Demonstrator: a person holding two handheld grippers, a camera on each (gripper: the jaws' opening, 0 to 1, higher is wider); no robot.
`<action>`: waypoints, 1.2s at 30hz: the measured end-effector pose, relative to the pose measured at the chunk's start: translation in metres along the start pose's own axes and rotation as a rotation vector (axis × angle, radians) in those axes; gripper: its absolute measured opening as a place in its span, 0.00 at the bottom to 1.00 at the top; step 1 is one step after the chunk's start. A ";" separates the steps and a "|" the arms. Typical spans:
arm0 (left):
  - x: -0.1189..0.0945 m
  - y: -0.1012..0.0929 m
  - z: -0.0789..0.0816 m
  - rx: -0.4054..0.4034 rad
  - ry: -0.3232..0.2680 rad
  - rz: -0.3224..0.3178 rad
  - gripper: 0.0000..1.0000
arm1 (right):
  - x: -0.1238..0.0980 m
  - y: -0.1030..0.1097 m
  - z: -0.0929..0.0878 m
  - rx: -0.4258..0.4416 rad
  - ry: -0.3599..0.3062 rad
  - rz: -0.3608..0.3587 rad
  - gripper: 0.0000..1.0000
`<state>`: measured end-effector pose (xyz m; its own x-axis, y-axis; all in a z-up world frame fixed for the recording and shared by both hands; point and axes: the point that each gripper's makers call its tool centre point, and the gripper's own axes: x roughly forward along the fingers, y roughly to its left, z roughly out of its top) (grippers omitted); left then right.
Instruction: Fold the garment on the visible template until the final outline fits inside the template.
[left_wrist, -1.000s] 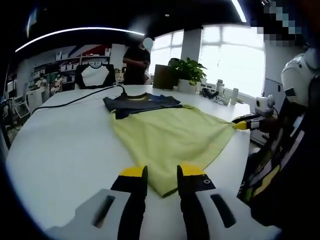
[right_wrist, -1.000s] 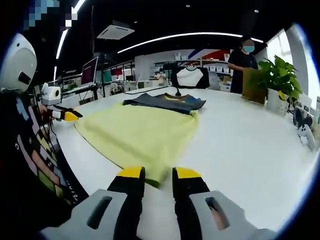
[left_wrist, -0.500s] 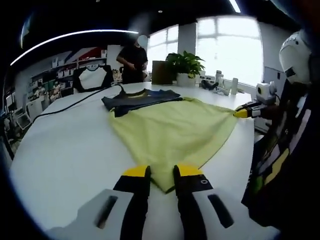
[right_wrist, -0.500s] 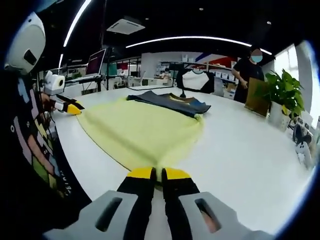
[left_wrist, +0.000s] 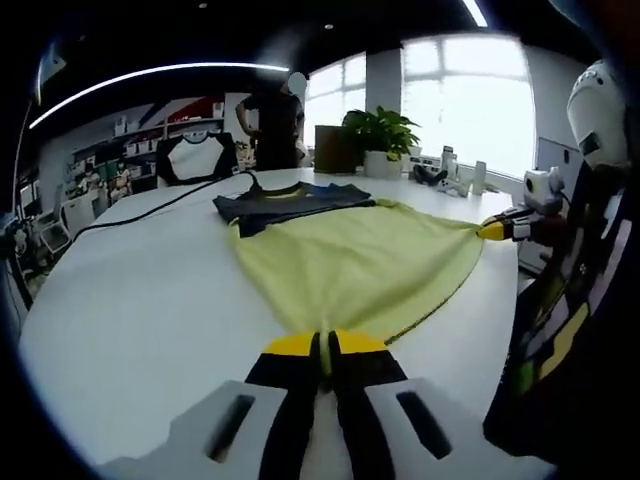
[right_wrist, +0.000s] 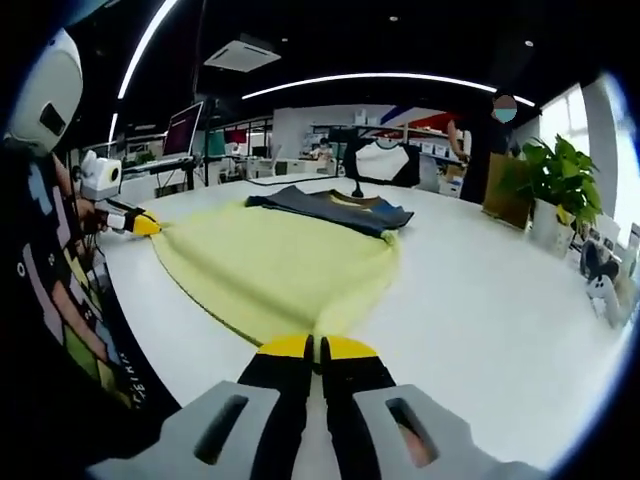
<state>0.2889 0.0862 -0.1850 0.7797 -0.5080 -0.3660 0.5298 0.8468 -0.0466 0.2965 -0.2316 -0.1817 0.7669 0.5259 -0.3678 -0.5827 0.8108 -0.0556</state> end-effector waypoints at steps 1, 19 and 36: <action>-0.001 0.000 0.002 -0.001 -0.007 0.002 0.05 | -0.001 0.000 0.002 0.002 -0.006 -0.001 0.00; -0.020 0.003 0.053 -0.065 -0.155 0.018 0.04 | -0.016 -0.013 0.047 0.003 -0.136 -0.036 0.00; -0.027 0.013 0.122 -0.016 -0.291 0.027 0.04 | -0.015 -0.031 0.098 -0.016 -0.245 -0.040 0.01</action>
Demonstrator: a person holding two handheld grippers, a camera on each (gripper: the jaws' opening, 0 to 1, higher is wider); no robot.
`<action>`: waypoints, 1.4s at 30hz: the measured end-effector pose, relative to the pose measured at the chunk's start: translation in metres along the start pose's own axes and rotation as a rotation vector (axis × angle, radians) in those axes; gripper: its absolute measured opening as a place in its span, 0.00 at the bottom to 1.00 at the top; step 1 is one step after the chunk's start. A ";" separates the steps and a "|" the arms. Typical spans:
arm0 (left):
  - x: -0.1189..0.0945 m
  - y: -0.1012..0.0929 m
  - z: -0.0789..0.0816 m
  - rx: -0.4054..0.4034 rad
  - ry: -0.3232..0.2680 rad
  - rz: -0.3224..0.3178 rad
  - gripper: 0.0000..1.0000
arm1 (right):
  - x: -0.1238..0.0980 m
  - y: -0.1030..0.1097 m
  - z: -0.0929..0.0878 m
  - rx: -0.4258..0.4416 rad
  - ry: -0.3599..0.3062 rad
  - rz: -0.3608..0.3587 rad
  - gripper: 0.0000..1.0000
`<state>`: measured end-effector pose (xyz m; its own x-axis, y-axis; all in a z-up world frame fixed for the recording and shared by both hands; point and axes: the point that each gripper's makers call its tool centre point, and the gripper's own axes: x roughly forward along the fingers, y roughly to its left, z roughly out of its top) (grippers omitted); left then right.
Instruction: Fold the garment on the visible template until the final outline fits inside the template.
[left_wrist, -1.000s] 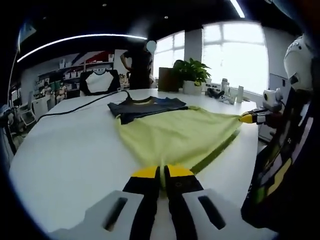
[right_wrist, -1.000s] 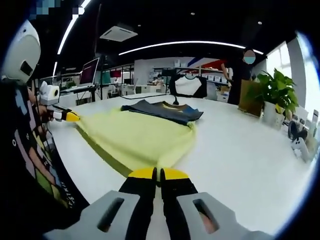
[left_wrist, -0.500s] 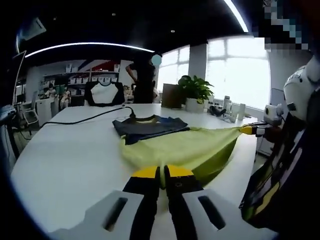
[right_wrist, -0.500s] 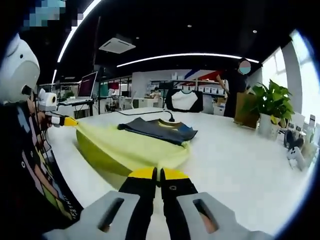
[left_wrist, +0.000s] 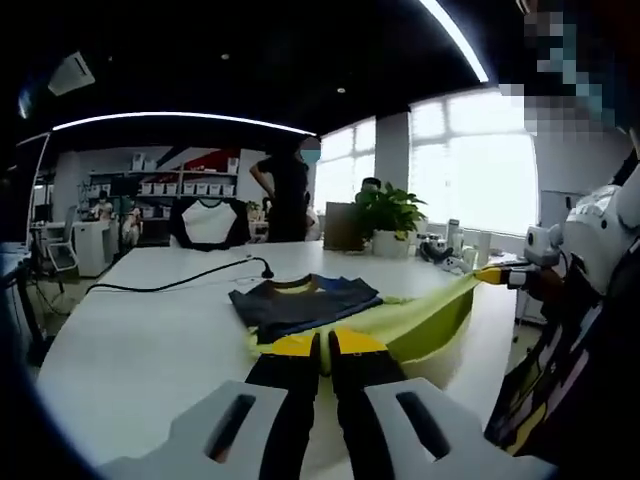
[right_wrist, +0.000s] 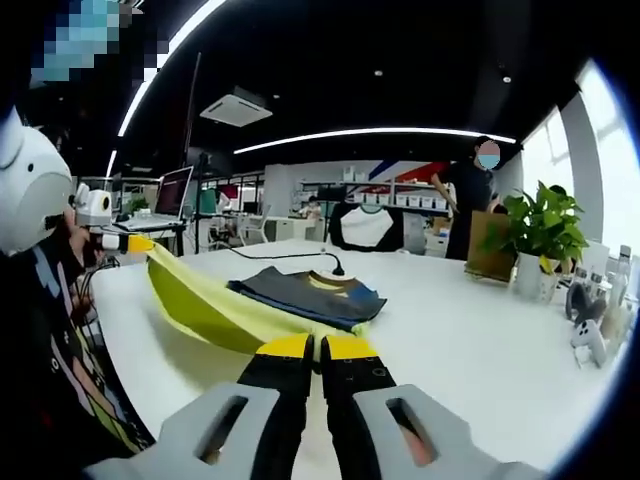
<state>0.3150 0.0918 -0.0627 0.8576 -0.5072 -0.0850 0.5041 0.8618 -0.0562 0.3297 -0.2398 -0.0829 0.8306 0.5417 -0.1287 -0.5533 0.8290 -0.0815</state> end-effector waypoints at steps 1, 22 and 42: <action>0.001 0.000 0.003 0.001 0.000 -0.003 0.04 | 0.001 -0.001 0.003 -0.005 -0.005 0.000 0.01; 0.051 0.032 0.070 0.191 0.000 -0.026 0.04 | 0.056 -0.038 0.071 -0.224 -0.033 0.018 0.01; 0.118 0.086 0.086 0.272 0.043 -0.018 0.05 | 0.132 -0.078 0.089 -0.154 -0.004 0.017 0.01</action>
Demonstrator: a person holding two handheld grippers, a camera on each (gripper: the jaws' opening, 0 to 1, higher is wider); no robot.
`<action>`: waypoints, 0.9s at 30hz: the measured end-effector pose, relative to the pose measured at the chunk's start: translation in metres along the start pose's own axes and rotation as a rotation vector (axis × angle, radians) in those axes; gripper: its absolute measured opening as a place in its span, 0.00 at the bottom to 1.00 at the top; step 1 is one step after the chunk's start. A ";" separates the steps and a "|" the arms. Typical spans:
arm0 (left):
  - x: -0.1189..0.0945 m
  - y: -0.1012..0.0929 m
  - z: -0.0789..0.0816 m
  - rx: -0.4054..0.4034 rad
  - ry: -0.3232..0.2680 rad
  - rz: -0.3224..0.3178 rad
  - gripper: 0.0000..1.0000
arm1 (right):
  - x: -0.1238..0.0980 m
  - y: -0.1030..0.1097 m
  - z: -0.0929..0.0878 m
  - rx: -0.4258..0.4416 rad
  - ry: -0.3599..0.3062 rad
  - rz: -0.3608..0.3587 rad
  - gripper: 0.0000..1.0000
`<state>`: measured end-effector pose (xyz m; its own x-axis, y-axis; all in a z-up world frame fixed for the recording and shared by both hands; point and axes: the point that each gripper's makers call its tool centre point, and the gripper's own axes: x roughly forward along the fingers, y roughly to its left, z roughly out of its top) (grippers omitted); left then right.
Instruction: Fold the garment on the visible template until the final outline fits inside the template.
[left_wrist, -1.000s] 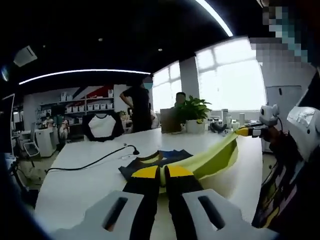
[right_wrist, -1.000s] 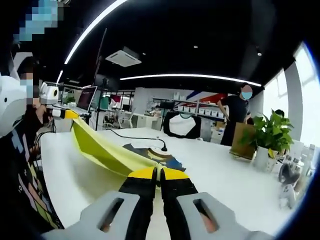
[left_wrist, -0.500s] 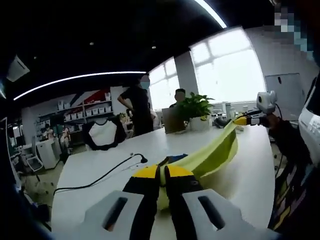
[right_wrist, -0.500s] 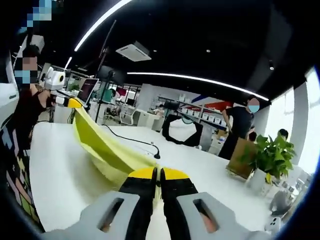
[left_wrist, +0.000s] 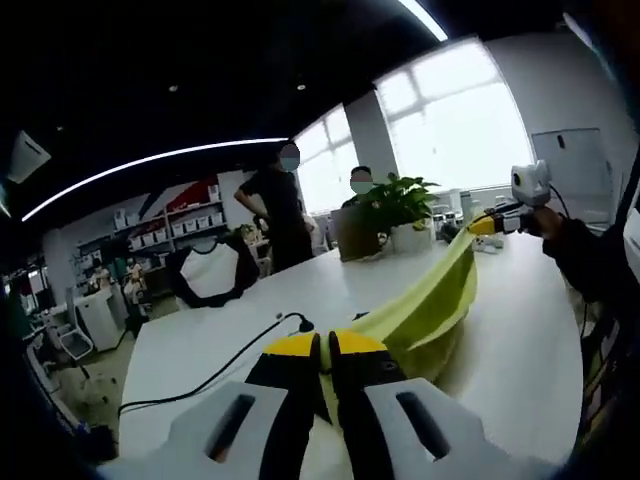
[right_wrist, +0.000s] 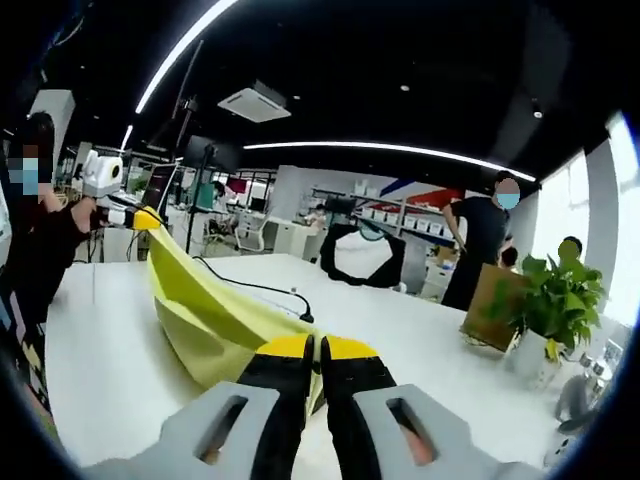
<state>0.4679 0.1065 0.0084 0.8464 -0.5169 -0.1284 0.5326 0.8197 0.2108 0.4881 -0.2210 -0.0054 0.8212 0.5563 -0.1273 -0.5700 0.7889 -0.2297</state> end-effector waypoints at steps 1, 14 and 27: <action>0.003 0.002 -0.001 0.000 0.002 0.000 0.05 | 0.005 -0.004 -0.001 0.004 0.005 -0.004 0.01; 0.049 0.037 -0.025 0.070 0.106 0.000 0.05 | 0.058 -0.024 -0.018 0.090 0.050 0.004 0.01; 0.108 0.050 -0.071 0.035 0.222 -0.040 0.05 | 0.112 -0.043 -0.081 0.108 0.260 0.021 0.01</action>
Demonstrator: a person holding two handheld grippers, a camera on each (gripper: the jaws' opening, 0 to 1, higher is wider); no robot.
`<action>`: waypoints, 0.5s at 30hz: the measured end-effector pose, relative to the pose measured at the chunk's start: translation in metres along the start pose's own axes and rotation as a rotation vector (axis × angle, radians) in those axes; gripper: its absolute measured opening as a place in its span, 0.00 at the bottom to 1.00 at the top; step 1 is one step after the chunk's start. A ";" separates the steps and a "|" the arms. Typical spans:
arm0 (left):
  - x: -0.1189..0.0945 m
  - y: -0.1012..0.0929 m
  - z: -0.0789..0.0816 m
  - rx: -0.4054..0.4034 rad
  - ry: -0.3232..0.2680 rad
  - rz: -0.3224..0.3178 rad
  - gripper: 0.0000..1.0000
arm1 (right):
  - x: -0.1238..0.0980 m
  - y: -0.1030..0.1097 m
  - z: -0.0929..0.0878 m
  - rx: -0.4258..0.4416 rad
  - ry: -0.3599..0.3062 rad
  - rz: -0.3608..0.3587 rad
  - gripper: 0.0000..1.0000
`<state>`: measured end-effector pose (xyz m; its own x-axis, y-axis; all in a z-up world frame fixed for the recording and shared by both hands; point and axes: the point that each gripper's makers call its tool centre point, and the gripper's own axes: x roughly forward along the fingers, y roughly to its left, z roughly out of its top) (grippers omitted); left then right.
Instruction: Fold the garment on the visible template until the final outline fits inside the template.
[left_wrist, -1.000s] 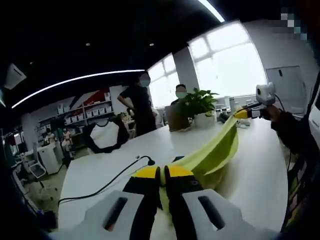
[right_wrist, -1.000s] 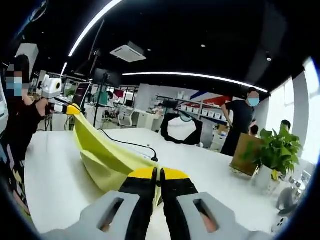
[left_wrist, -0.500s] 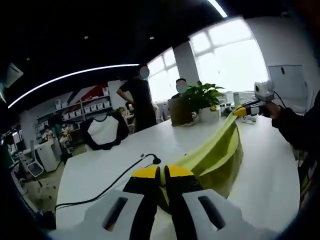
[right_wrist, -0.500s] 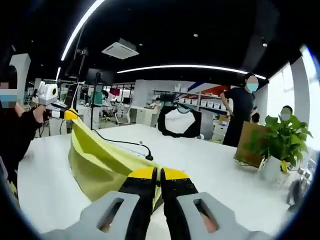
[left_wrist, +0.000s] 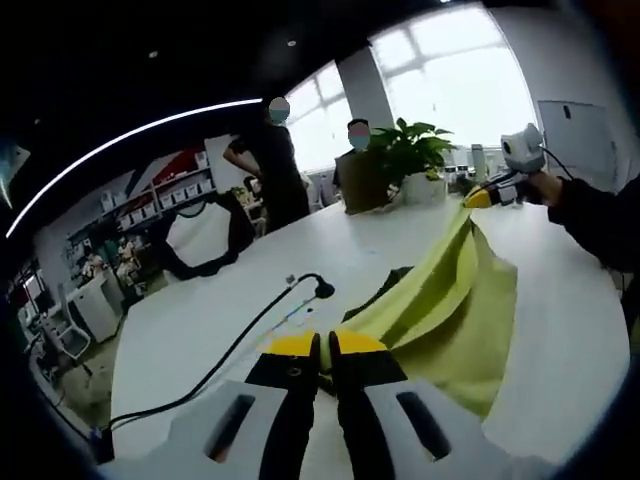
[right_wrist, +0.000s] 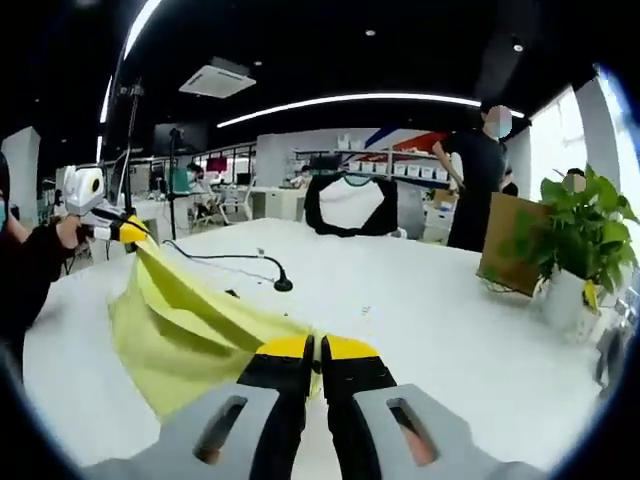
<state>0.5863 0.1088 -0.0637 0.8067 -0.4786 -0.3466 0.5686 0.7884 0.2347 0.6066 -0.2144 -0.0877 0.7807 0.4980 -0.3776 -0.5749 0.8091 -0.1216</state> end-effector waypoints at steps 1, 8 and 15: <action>0.005 0.001 -0.001 -0.003 -0.001 -0.004 0.05 | 0.004 -0.002 -0.003 -0.019 0.014 -0.008 0.01; 0.042 0.010 -0.032 -0.106 0.093 -0.025 0.05 | 0.041 -0.011 -0.023 0.036 0.097 0.020 0.01; 0.067 0.011 -0.059 -0.170 0.153 -0.037 0.05 | 0.066 -0.017 -0.055 0.074 0.173 0.023 0.01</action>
<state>0.6368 0.1082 -0.1376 0.7448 -0.4540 -0.4890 0.5513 0.8316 0.0676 0.6543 -0.2123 -0.1615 0.7100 0.4610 -0.5323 -0.5677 0.8220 -0.0454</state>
